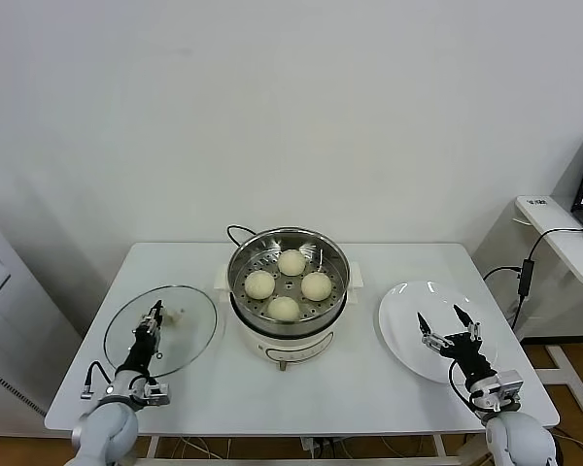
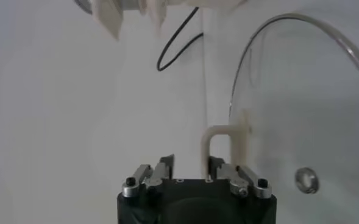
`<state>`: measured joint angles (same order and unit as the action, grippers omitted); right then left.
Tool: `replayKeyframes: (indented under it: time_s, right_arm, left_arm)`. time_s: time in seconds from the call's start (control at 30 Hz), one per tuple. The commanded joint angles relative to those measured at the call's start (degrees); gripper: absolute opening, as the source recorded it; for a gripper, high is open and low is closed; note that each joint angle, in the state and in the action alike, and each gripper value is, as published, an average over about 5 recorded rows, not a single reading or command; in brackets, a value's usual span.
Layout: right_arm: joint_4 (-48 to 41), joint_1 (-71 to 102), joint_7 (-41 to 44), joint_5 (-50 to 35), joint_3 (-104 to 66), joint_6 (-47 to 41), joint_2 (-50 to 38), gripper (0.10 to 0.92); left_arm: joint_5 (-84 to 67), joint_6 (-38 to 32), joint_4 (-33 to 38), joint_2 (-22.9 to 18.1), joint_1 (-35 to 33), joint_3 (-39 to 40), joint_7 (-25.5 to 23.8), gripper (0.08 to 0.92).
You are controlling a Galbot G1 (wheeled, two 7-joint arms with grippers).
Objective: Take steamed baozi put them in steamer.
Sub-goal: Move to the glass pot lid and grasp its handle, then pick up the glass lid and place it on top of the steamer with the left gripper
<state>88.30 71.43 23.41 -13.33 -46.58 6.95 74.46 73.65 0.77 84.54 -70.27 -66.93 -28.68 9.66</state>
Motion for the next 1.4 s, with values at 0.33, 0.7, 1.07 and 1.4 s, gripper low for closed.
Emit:
replayKeyframes:
  time_s: [0.33,0.7,1.07,1.4]
  right_arm:
    - [0.74,0.19,0.19,-1.32,-0.41,0.03,-0.69,0.823]
    - [1.20,-0.57,0.26,-2.56,-1.49,-0.49,-2.24,0.823]
    - [0.54,-0.99,0.41,-2.62,-1.84,-0.51,-2.70,0.823]
    - [-0.12,-0.71,0.72,-2.52,-2.16,-0.16,-2.06,0.823]
  left_arm:
    - [-9.35,11.84,18.74,10.27,0.02,0.00,-8.01,0.111]
    - [-10.98,38.50,32.88,15.67,9.32,16.56,-24.44,0.111]
    - [4.34,44.23,29.79,6.53,22.24,36.12,-31.05,0.111]
    - [11.35,44.23,21.65,-3.30,24.36,40.61,-31.53,0.111]
